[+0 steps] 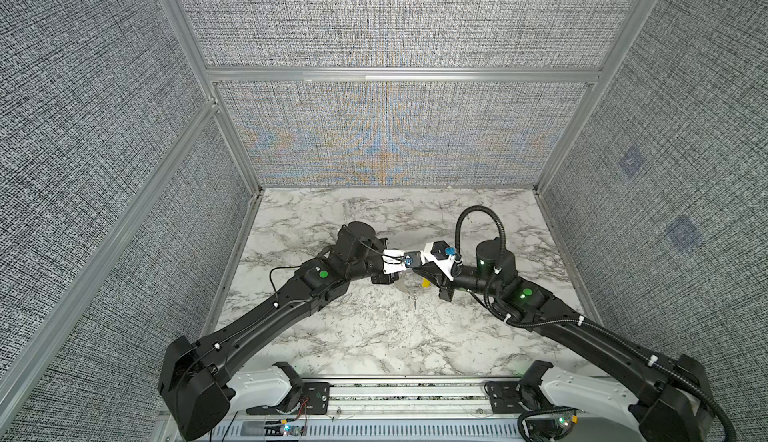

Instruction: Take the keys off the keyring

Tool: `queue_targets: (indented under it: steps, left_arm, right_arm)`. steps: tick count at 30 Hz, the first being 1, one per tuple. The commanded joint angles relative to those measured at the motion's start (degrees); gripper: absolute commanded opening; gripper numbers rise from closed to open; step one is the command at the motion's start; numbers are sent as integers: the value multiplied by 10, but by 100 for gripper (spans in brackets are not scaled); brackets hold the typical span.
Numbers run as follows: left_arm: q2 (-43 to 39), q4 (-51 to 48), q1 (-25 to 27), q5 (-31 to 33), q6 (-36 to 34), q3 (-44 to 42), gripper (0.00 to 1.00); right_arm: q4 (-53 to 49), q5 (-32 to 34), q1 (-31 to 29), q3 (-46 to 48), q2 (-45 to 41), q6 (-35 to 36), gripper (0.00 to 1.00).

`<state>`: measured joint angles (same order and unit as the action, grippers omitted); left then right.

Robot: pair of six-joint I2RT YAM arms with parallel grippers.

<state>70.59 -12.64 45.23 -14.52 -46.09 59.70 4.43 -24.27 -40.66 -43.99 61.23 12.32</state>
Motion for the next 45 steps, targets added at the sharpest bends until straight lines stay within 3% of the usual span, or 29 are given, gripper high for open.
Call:
queue_targets:
  steps: [1,9,25,37,45]
  left_arm:
    - [-6,14,-1,10,5,3,0]
    - [-11,10,-3,18,23,-3,0]
    - [-40,82,-6,23,28,-57,0]
    - [-34,62,-11,10,26,-48,0]
    - [-29,47,-38,-55,30,-30,0]
  right_arm:
    - [-3,14,-1,5,-7,3,0]
    - [8,20,0,12,-16,-3,0]
    - [58,-33,20,13,-15,-68,0]
    - [49,-56,28,6,-13,-66,0]
    - [30,-68,32,0,-8,-48,0]
